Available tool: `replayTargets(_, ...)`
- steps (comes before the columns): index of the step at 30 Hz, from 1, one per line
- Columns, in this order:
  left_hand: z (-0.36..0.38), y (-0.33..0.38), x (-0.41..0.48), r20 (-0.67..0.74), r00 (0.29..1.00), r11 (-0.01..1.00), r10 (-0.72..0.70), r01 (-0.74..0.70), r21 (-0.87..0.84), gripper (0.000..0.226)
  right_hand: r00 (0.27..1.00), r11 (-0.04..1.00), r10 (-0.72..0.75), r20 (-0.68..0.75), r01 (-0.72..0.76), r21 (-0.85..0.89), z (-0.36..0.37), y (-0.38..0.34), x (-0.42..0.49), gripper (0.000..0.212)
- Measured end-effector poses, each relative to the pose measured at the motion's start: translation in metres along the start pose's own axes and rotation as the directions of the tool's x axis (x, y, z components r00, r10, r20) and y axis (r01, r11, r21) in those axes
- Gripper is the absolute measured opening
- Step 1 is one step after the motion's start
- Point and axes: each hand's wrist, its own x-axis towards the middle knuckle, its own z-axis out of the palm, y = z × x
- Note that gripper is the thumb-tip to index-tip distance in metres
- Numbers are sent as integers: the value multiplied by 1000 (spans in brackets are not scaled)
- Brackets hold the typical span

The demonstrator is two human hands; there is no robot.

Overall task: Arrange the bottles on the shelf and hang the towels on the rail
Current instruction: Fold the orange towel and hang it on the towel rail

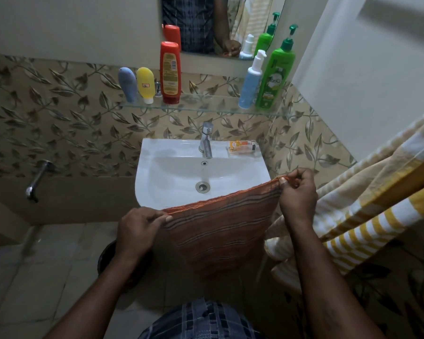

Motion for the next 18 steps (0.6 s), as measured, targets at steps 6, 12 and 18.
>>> replayTargets(6,-5,-10,-7,-1,997,993,79,-79,-88,6,1000,1000,25,-1,-25,12,18,-5,0,17)
replayTargets(12,-8,3,-1,-59,994,990,-96,89,-109,25,1000,1000,18,-23,-18,4,31,-12,4,23)
replayTargets(18,-10,14,18,-82,997,1000,2,-3,-15,8,997,997,-79,-22,79,11,40,-24,4,21)
